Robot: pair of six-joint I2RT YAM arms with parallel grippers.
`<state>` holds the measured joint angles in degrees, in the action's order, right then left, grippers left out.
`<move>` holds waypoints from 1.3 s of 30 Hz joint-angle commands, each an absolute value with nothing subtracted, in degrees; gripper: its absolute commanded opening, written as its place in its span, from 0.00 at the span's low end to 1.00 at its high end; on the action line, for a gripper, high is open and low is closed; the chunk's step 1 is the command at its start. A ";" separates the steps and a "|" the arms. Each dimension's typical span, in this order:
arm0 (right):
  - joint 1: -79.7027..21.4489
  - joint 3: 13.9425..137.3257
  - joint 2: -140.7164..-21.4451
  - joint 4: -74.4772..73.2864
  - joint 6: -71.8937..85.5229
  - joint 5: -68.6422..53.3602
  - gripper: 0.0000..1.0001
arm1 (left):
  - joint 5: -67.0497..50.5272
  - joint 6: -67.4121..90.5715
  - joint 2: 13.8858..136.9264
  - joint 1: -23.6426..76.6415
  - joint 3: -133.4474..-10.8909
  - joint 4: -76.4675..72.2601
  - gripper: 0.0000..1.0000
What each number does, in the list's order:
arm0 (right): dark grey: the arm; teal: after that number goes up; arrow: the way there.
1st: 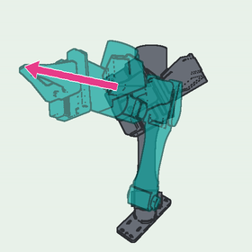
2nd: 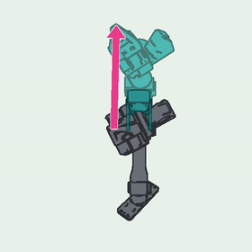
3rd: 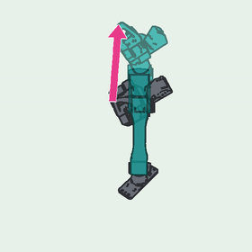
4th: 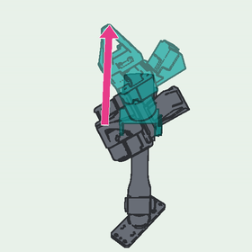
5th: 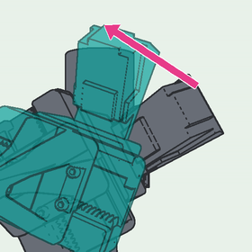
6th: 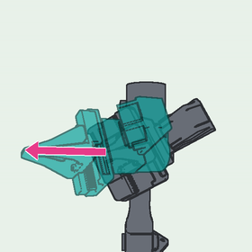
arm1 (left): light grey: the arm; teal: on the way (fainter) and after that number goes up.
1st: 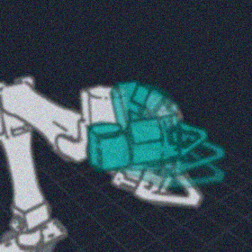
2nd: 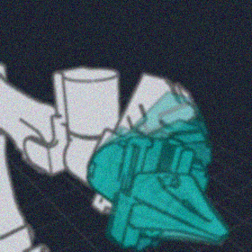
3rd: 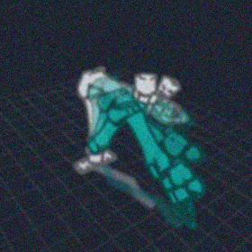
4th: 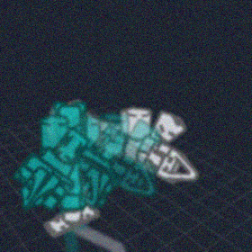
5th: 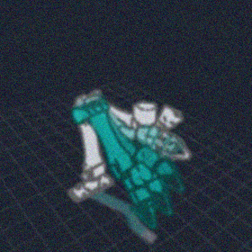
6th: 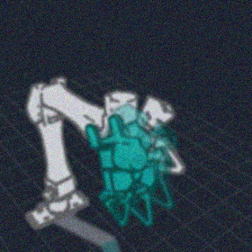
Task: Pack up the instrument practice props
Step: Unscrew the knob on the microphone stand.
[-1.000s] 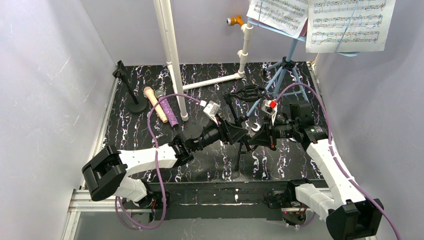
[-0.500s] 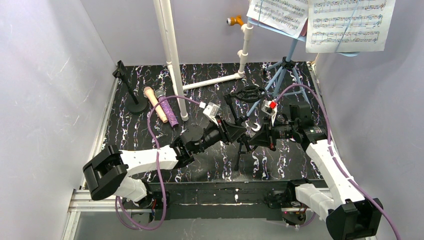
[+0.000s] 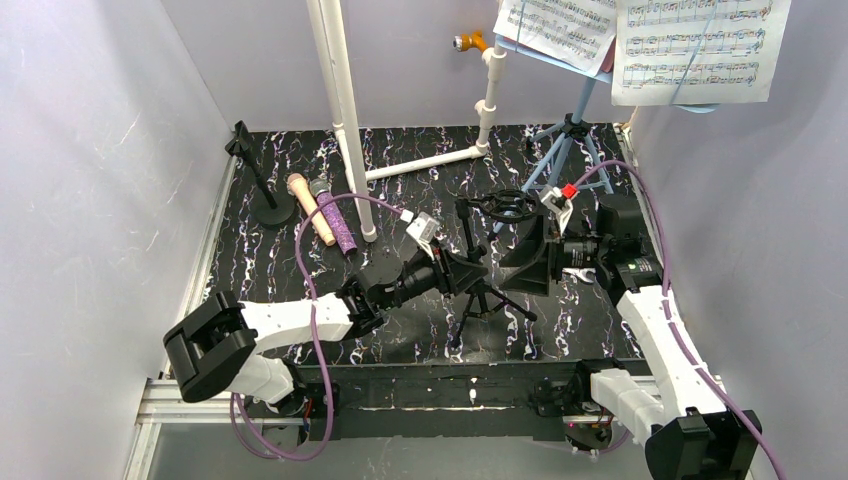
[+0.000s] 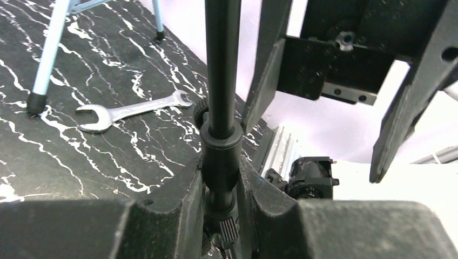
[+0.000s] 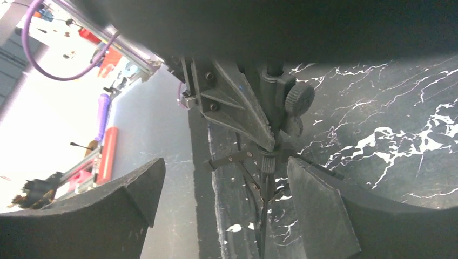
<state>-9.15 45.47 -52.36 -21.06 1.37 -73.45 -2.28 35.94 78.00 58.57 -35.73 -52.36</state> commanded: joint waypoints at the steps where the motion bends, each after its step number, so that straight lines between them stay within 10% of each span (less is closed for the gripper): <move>1: -8.15 44.49 -51.35 -4.81 22.18 -74.48 0.94 | -11.15 35.01 73.64 56.61 -36.81 -60.14 0.00; 15: -8.17 40.96 -53.62 12.91 54.48 -72.63 0.97 | -32.93 40.70 80.21 53.68 -45.95 -64.72 0.00; 39: -8.56 42.37 -55.93 15.41 58.07 -74.84 0.66 | -39.83 49.86 84.93 49.66 -46.31 -69.79 0.00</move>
<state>-8.34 41.04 -55.51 12.27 58.28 -74.15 -38.44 48.34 85.25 49.89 -44.80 -64.34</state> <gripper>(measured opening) 0.671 0.208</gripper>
